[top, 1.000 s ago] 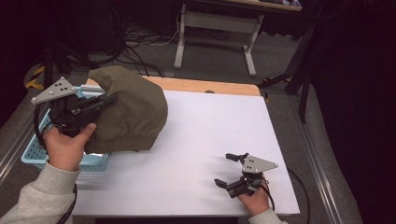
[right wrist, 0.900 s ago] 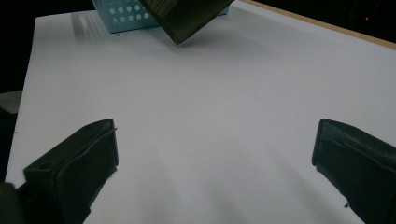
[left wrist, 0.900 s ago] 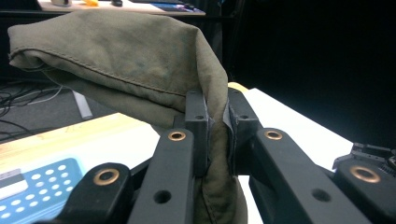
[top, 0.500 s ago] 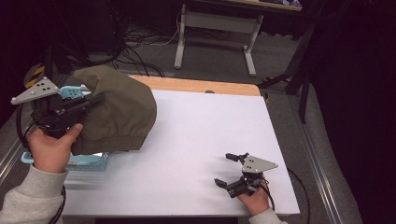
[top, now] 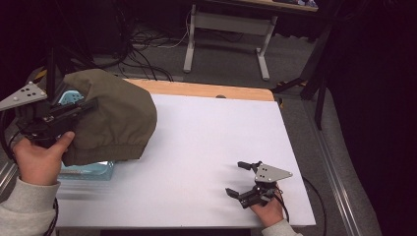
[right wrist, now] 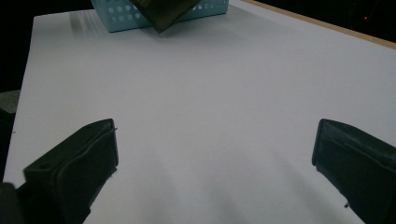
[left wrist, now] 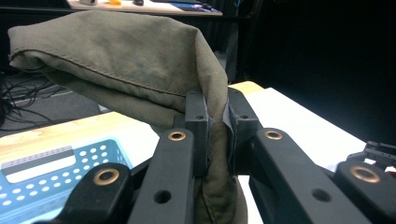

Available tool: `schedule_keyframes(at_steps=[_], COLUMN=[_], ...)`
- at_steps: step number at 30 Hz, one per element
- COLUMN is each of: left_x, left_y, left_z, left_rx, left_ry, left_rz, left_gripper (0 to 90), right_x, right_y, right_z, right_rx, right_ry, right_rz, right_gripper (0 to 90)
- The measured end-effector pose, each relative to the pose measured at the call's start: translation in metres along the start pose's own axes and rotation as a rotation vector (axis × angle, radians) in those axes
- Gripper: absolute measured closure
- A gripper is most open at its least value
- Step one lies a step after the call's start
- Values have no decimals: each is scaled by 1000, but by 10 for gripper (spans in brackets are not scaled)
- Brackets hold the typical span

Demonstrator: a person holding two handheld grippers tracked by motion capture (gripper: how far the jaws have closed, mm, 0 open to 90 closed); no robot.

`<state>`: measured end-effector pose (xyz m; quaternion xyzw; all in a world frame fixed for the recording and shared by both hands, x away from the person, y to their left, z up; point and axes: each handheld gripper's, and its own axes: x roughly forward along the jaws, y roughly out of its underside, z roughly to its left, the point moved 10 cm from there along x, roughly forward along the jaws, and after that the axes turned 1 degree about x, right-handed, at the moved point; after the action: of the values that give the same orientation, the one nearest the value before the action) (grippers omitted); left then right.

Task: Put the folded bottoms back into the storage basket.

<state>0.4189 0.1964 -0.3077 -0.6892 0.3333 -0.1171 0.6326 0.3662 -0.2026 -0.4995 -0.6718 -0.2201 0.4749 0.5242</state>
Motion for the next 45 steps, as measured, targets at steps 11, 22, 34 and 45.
schedule_keyframes(at_steps=[11,22,34,45], left_x=[-11,-14,-17,-19], left_y=[5,14,29,45], left_z=[11,23,54,85], left_rx=[-16,-31,-82,-132], left_ry=[-8,-20,-59,-104], left_rz=[8,36,81,130], left_gripper=[819,819,820,819], right_x=[0,0,0,0], right_y=[0,0,0,0], right_z=[0,1,0,0], right_rx=[2,1,3,2], right_ry=[-4,-4,-3,-1], right_rz=[-1,0,0,1], right_gripper=[9,9,9,9])
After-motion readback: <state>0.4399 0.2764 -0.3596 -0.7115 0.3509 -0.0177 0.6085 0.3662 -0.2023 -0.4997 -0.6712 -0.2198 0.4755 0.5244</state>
